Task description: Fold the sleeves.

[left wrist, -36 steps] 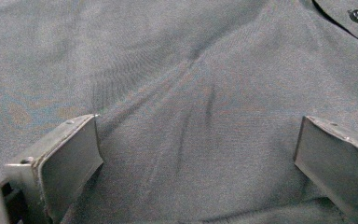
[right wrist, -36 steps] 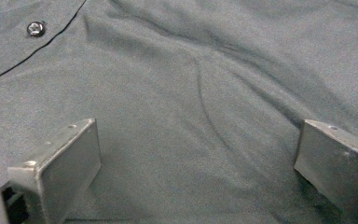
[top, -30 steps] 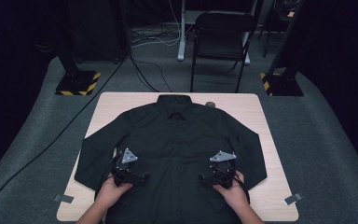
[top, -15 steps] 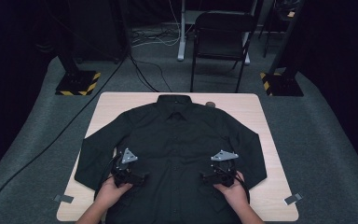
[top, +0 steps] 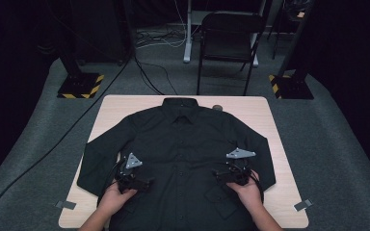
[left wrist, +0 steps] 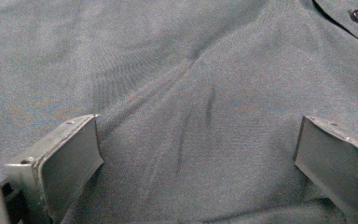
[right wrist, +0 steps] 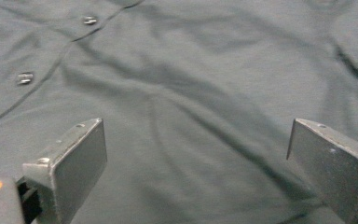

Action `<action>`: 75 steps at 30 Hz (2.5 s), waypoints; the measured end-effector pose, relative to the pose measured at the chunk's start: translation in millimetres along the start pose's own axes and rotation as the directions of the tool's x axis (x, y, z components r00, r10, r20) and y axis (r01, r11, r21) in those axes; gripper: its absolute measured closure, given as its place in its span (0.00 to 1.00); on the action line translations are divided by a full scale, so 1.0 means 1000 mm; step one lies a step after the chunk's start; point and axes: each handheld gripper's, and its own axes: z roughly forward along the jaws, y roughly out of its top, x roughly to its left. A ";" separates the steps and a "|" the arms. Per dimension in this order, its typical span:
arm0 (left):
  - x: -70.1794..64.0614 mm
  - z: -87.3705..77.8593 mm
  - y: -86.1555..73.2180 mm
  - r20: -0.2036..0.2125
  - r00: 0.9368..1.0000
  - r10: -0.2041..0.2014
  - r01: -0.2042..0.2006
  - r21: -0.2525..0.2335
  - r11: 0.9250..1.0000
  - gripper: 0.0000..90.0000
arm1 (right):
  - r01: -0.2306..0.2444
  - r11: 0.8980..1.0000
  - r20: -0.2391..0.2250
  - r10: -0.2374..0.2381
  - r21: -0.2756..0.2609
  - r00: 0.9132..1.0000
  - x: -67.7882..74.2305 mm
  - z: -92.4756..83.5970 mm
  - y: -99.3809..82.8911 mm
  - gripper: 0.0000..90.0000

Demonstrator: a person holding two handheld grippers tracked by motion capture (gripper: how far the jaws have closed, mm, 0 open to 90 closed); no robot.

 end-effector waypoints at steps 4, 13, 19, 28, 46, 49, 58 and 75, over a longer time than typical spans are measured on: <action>0.000 0.000 0.000 0.000 1.000 0.000 0.000 0.000 1.000 0.00 | -0.010 1.000 0.032 0.009 0.007 0.999 -0.009 0.000 0.004 0.05; 0.000 0.000 0.000 -0.001 1.000 -0.001 0.001 0.000 1.000 0.00 | -0.023 1.000 0.051 0.024 -0.019 0.998 -0.023 0.001 0.007 0.06; 0.000 0.000 0.000 -0.001 1.000 -0.001 0.001 0.000 1.000 0.00 | -0.052 0.998 0.077 0.053 -0.020 0.996 -0.038 -0.001 0.005 0.07; 0.000 0.000 0.000 -0.001 1.000 -0.001 0.001 0.000 1.000 0.00 | -0.111 0.993 0.109 0.114 -0.038 0.987 -0.056 -0.004 0.002 0.06; 0.000 0.000 0.000 -0.001 1.000 -0.001 0.001 0.000 1.000 0.00 | -0.174 0.983 0.170 0.181 -0.053 0.969 -0.086 -0.011 -0.003 0.11; 0.000 0.000 0.000 0.000 1.000 0.000 0.000 0.001 1.000 0.00 | -0.176 0.982 0.180 0.184 -0.060 0.966 -0.091 -0.014 -0.003 0.14; 0.000 0.000 0.000 0.001 1.000 -0.001 0.001 0.001 1.000 0.00 | -0.163 0.986 0.221 0.168 -0.043 0.961 -0.104 -0.020 -0.004 0.20; 0.000 0.000 0.000 0.001 1.000 0.000 0.000 0.000 1.000 0.00 | -0.185 0.982 0.277 0.187 -0.033 0.943 -0.128 -0.030 -0.011 0.41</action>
